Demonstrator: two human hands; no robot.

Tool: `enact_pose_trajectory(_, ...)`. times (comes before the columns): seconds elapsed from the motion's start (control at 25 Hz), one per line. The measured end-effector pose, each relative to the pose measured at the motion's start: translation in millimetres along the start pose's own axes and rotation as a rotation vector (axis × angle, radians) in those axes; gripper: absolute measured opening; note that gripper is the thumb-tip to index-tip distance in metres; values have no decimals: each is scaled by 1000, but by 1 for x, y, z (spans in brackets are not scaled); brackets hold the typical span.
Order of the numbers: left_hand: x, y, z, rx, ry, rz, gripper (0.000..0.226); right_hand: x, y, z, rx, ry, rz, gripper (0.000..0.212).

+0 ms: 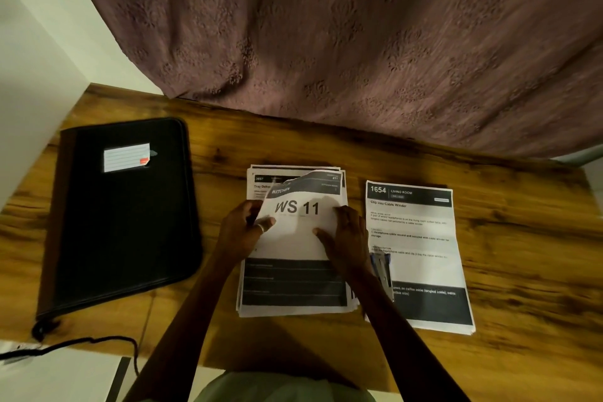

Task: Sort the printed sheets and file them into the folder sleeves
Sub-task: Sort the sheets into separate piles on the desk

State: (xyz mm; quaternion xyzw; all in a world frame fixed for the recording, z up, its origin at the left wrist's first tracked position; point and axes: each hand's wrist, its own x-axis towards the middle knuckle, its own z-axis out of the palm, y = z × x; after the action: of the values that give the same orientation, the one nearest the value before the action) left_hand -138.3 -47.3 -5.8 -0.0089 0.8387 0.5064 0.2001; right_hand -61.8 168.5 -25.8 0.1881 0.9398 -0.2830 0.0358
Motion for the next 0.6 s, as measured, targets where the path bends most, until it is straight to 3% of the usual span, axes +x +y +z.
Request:
enact_pose_trajectory(0.2,-5,0,-9,-18,40,34,36,1,3,-1,155,47,98,68)
enact_pose_trajectory(0.28,-13,-2,-22,-166,73,13,30,5,6,-8,183,132,167,53)
enact_pose_trajectory(0.36,-25,-10,-41,-326,119,-31,26,9,8,-11,130,107,201,47)
enact_pose_trajectory(0.52,-39,-27,-72,-407,206,-75,20,10,0,-11,126,21,284,67)
enact_pose_trajectory(0.6,-41,-30,-76,-417,207,-94,21,13,-1,-12,163,32,335,64)
